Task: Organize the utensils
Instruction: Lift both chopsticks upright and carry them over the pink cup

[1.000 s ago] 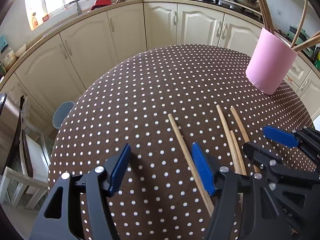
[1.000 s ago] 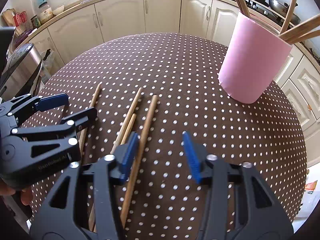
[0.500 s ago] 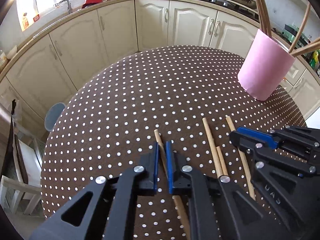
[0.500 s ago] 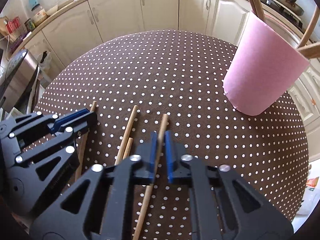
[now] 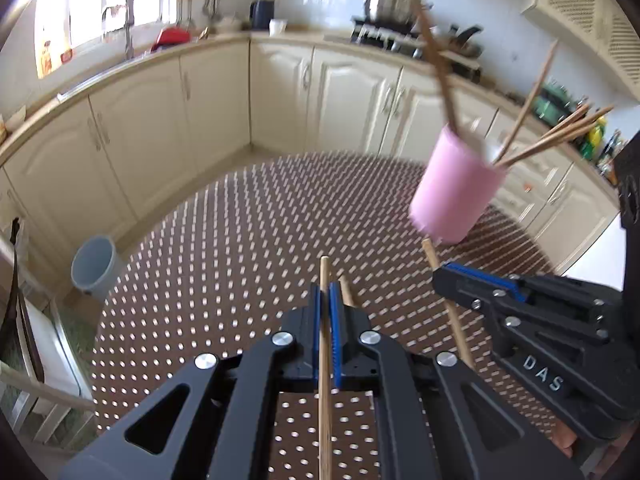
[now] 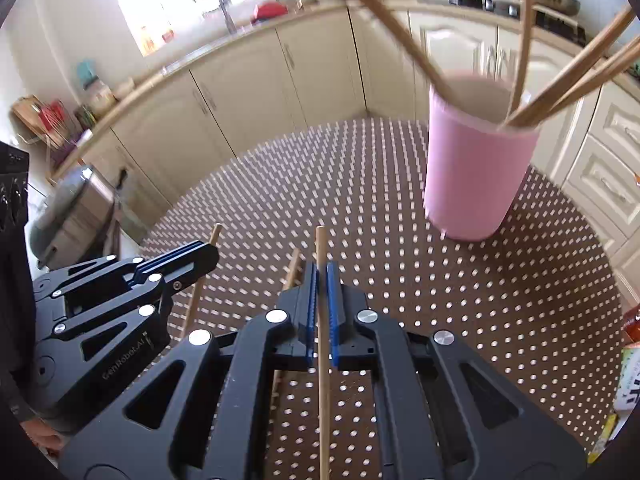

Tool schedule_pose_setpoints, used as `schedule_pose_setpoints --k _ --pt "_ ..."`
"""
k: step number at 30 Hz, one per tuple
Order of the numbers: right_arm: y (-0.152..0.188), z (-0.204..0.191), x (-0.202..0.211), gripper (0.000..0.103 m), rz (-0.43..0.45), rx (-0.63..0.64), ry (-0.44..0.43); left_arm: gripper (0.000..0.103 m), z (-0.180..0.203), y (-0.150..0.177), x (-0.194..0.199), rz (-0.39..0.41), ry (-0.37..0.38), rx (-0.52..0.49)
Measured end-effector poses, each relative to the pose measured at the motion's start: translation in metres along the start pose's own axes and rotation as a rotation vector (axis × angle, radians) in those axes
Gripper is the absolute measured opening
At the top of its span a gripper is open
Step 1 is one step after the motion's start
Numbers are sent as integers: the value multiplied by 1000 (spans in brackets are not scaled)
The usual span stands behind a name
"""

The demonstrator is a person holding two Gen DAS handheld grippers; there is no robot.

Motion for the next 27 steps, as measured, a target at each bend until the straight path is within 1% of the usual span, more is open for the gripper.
schedule_pose_setpoints --k 5,7,13,17,23,27 --pt "-6 6 48 6 115 -12 -29 5 25 -14 41 87 64 -30" --pt "-8 10 68 6 157 -14 -41 5 33 -18 50 112 76 -36" --pt "-16 4 105 6 253 -17 -47 5 62 -26 86 197 121 -79" --pt "-22 2 123 6 298 -26 -50 5 78 -32 99 217 159 -101" --pt "-28 16 147 6 357 -48 -48 5 95 -44 114 258 179 -128" --pt "-34 25 161 6 397 -59 -39 5 106 -58 125 300 182 -150"
Point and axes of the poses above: each gripper's, at about its wrist camera, not at the fingertips, and x roughly against the way its jaws point, z to its right, y to its underside, the point moved 5 cm from there along -x, roughly the way its jaws point, and after that the axes turned 11 degrees about y, right-handed, at the moved point
